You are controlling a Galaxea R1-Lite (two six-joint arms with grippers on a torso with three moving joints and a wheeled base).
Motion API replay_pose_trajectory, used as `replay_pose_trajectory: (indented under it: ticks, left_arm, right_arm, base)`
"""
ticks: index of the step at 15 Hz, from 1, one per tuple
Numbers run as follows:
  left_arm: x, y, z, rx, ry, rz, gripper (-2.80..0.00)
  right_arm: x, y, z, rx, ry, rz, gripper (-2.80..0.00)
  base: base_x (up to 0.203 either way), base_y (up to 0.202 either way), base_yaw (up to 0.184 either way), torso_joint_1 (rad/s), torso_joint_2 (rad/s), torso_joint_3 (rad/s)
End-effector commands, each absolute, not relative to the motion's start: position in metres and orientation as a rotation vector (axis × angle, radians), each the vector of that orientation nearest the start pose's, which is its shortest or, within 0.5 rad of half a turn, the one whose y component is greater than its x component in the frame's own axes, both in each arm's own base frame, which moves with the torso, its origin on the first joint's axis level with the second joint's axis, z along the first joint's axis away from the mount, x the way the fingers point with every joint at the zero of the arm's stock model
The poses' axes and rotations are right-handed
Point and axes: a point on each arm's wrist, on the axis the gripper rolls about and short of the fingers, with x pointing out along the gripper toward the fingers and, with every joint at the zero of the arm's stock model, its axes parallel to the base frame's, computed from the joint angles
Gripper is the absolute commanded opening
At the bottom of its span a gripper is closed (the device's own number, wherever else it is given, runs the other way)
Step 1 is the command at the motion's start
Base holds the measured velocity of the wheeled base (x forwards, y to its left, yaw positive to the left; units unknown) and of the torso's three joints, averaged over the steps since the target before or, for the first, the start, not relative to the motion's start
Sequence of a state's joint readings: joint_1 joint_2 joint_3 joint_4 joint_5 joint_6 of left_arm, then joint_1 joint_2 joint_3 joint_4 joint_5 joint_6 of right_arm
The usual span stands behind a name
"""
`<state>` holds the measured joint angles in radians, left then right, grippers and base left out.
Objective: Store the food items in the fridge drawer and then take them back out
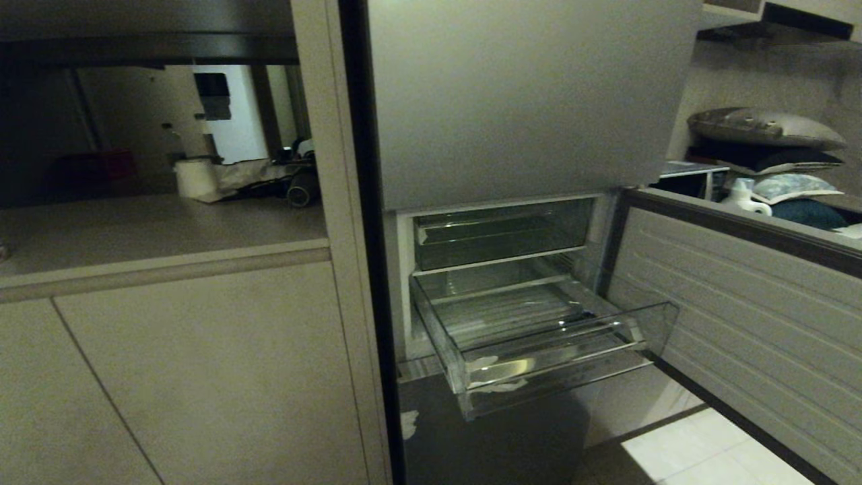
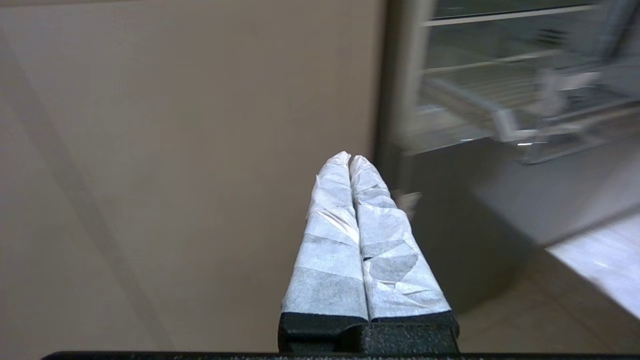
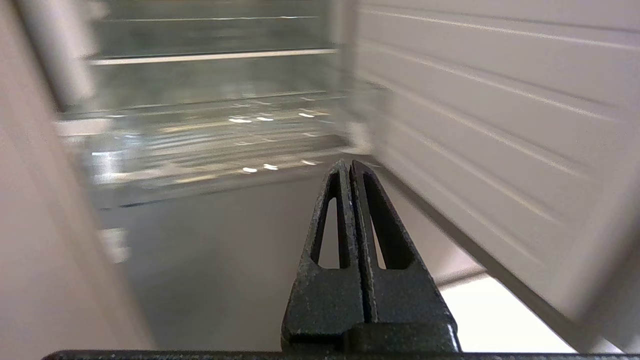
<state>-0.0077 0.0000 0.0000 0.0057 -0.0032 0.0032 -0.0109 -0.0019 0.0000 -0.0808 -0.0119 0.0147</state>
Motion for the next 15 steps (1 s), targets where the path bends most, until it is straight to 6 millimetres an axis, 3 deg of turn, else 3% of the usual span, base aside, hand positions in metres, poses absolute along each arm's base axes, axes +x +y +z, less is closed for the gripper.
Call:
replay_pose_trajectory:
  ticks: [1,15]
  left_arm:
    - [-0.0227,0.0001,0.0749,0.003,0.008,-0.011,-2.8]
    - [-0.0227,0.0001,0.0749,0.003,0.008,-0.011,-2.8]
  right_arm:
    - [-0.0208,-0.0001,0.0752,0.015,-0.052,-0.023,-2.8]
    - [-0.0208,-0.0001,0.0752,0.018,-0.052,-0.024,-2.8]
  base:
    - [0.001,0.01,-0.172,0.005,0.0,0.002]
    - [-0.001,0.008,-0.175,0.004,0.0,0.002]
